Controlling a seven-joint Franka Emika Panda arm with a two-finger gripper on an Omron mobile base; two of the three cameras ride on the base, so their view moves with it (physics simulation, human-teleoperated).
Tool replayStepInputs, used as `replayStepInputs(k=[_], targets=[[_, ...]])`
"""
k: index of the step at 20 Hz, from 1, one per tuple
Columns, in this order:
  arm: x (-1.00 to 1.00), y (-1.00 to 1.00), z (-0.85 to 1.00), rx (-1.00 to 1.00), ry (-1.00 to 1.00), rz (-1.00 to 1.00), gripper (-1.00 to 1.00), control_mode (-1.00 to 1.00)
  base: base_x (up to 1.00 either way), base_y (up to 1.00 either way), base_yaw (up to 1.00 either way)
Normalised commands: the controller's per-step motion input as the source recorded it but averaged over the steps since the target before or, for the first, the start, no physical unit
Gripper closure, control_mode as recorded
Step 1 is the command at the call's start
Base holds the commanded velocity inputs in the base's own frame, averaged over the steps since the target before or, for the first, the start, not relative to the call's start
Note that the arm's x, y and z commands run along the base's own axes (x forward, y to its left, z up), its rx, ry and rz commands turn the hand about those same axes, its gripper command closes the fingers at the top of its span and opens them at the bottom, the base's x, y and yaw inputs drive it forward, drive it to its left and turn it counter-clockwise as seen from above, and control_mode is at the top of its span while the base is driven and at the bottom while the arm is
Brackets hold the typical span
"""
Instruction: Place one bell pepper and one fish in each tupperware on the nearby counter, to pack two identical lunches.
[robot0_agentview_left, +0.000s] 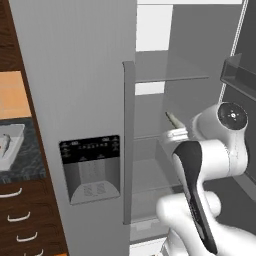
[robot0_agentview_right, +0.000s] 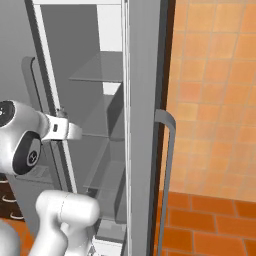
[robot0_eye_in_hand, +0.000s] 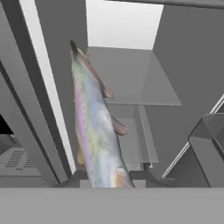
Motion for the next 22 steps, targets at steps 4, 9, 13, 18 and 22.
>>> replayStepInputs(k=[4,9,13,18,22], targets=[[-0.25,0.22,-0.07,-0.03,0.00,0.04,1.00,1.00,-0.41,0.75,0.20],[0.00,0.00,0.00,0.00,0.00,0.00,1.00,1.00,-0.08,1.00,0.32],[0.00,0.00,0.00,0.00,0.00,0.00,1.00,1.00,0.02,1.00,0.50],[0.00,0.00,0.00,0.00,0.00,0.00,1.00,1.00,0.27,1.00,0.52],[0.00,0.00,0.00,0.00,0.00,0.00,1.00,1.00,0.68,1.00,0.48]])
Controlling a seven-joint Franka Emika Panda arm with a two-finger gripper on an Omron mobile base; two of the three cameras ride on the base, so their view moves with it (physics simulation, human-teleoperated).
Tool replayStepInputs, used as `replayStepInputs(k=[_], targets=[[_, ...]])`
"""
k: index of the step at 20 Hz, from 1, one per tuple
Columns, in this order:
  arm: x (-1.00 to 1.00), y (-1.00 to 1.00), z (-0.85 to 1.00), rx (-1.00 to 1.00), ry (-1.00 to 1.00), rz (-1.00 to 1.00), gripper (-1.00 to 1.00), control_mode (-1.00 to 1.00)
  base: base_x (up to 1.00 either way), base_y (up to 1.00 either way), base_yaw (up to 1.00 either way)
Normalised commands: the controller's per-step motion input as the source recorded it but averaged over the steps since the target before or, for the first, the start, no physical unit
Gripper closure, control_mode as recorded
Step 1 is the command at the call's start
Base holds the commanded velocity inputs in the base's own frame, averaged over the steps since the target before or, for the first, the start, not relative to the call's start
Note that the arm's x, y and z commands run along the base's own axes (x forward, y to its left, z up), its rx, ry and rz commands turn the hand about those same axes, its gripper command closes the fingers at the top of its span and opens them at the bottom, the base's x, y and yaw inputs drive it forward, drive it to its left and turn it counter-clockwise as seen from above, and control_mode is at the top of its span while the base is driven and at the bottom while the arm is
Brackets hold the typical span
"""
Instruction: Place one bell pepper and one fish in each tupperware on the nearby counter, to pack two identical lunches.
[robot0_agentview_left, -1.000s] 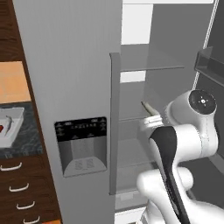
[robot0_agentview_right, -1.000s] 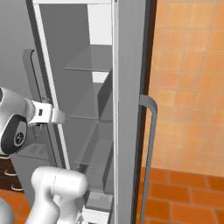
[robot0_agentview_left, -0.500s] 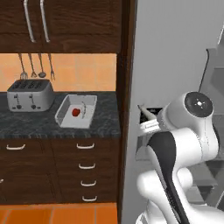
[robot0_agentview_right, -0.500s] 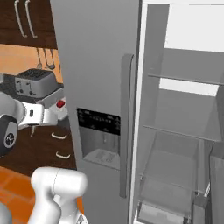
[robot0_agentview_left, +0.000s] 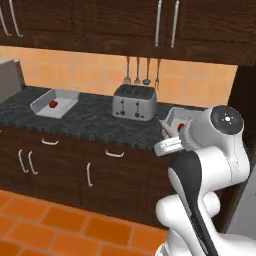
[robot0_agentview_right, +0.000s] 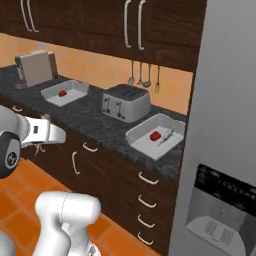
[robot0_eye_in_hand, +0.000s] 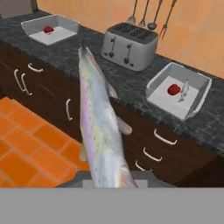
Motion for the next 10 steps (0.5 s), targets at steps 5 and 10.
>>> replayStepInputs(k=[5,10], targets=[[0.00,0.00,0.00,0.00,0.00,0.00,1.00,1.00,1.00,0.96,0.33],[0.00,0.00,0.00,0.00,0.00,0.00,1.00,1.00,1.00,0.92,0.10]])
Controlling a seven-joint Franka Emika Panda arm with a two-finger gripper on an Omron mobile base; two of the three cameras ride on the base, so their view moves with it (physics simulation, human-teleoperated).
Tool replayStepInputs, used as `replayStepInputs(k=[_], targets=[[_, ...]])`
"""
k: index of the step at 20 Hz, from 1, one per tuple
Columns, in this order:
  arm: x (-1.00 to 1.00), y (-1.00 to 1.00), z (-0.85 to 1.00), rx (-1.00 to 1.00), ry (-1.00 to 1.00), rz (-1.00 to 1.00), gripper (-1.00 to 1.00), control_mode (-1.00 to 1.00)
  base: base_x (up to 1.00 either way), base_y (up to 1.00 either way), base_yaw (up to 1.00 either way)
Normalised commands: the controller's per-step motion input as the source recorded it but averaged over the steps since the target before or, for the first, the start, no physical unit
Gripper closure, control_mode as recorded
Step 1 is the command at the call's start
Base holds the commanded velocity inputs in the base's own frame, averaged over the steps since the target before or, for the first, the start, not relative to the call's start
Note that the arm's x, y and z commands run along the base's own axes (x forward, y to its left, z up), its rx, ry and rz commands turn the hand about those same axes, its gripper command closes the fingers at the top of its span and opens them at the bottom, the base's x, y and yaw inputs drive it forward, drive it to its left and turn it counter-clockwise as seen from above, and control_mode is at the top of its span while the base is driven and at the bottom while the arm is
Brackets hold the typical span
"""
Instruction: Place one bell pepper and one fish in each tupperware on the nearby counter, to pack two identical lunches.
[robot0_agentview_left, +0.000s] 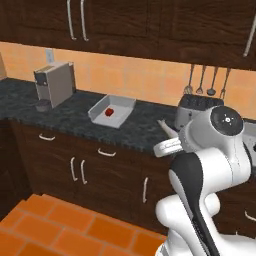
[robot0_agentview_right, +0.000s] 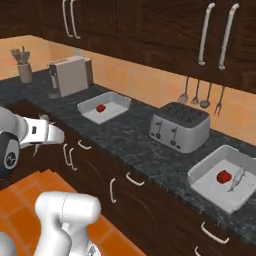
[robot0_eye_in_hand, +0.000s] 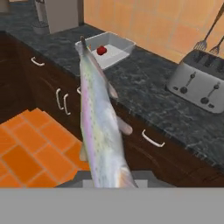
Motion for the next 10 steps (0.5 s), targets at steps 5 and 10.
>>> replayStepInputs(k=[5,10], targets=[[0.00,0.00,0.00,0.00,0.00,0.00,1.00,1.00,1.00,1.00,-0.36],[0.00,0.00,0.00,0.00,0.00,0.00,1.00,1.00,0.98,0.96,-0.60]])
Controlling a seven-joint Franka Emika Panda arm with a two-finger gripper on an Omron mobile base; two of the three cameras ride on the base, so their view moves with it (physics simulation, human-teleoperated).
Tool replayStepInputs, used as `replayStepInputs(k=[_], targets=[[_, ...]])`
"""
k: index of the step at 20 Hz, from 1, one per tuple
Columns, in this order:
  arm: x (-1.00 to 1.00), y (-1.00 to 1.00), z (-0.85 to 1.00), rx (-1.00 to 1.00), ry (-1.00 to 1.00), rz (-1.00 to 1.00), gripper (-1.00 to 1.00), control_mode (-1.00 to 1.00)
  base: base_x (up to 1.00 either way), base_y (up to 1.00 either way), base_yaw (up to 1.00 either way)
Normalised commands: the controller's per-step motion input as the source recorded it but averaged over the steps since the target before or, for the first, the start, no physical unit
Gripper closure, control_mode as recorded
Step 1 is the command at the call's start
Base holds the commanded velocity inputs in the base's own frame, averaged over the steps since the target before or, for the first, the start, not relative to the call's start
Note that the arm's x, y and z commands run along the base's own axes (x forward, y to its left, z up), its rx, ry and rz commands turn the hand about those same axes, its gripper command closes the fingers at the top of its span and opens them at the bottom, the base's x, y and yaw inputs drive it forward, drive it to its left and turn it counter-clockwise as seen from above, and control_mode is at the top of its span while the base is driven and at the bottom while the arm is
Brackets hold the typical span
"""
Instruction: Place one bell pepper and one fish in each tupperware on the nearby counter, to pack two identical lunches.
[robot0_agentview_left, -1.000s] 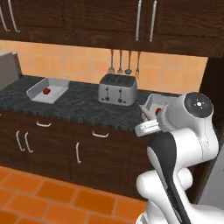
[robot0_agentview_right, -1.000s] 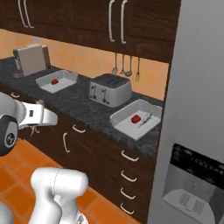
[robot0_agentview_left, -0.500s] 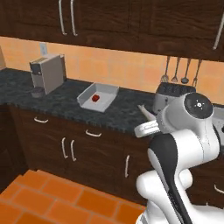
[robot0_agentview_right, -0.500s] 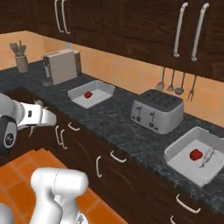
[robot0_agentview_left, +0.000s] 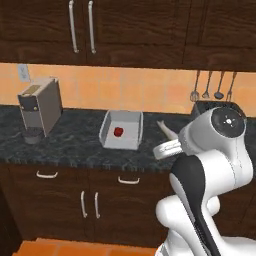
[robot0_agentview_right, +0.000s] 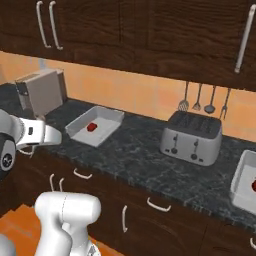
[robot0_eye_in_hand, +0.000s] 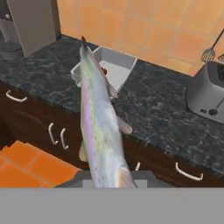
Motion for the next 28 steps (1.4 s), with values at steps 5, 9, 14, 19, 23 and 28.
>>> replayStepInputs(k=[5,9,14,19,23,28], targets=[[0.00,0.00,0.00,0.00,0.00,0.00,1.00,1.00,0.94,1.00,-0.61],[0.00,0.00,0.00,0.00,0.00,0.00,1.00,1.00,0.39,0.89,-0.52],[0.03,0.00,-0.07,-0.01,0.01,-0.07,1.00,-1.00,0.00,0.30,-0.37],[0.48,-0.69,-0.64,0.06,0.06,-0.08,1.00,-1.00,0.00,0.00,0.00],[0.97,-0.42,-0.97,0.17,0.17,0.10,1.00,-1.00,0.00,0.00,0.00],[1.00,0.09,-0.83,0.13,0.35,0.18,1.00,-1.00,0.00,0.00,0.00]])
